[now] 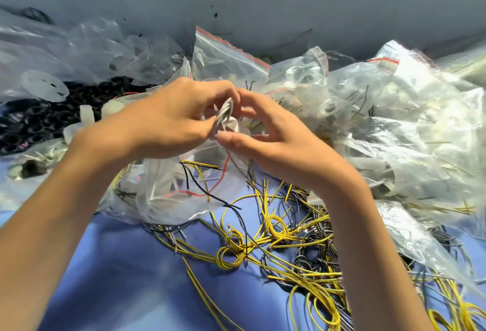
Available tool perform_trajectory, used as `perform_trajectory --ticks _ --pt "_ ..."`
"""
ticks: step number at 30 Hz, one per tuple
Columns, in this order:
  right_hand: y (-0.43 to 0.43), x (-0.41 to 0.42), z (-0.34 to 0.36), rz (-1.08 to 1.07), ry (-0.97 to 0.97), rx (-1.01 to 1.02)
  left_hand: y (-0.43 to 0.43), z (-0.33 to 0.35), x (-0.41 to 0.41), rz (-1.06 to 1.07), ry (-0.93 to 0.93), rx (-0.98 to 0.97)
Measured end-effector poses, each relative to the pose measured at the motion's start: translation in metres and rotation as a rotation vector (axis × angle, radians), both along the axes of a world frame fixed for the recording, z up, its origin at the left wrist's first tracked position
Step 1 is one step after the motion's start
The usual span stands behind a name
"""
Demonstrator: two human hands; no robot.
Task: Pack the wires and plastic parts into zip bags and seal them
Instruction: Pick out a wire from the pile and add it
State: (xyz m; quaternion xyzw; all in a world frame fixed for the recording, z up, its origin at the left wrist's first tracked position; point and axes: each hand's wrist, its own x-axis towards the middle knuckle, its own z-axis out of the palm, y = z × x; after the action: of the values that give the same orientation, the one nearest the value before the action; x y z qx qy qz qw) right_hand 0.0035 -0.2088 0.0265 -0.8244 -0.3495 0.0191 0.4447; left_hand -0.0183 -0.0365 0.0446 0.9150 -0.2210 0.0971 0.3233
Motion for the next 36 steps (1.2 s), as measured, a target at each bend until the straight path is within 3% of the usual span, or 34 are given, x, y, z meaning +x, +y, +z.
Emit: perform_trajectory --ticks 10,16,20,30,36 --pt "-0.005 -0.004 0.002 0.052 -0.061 0.0 -0.002 0.002 -0.008 -0.095 0.037 0.066" --pt "-0.008 -0.003 0.003 0.044 -0.079 -0.04 0.004 0.003 -0.005 -0.032 0.021 -0.027" --pt "-0.011 0.0 0.003 0.004 -0.233 -0.141 0.009 0.002 -0.004 0.011 0.018 -0.044" --pt "-0.025 0.006 0.01 -0.225 -0.318 -0.056 0.007 0.0 0.0 0.179 -0.024 0.048" --pt "-0.025 -0.005 0.019 -0.079 -0.193 0.075 0.003 0.003 0.002 0.327 -0.064 -0.003"
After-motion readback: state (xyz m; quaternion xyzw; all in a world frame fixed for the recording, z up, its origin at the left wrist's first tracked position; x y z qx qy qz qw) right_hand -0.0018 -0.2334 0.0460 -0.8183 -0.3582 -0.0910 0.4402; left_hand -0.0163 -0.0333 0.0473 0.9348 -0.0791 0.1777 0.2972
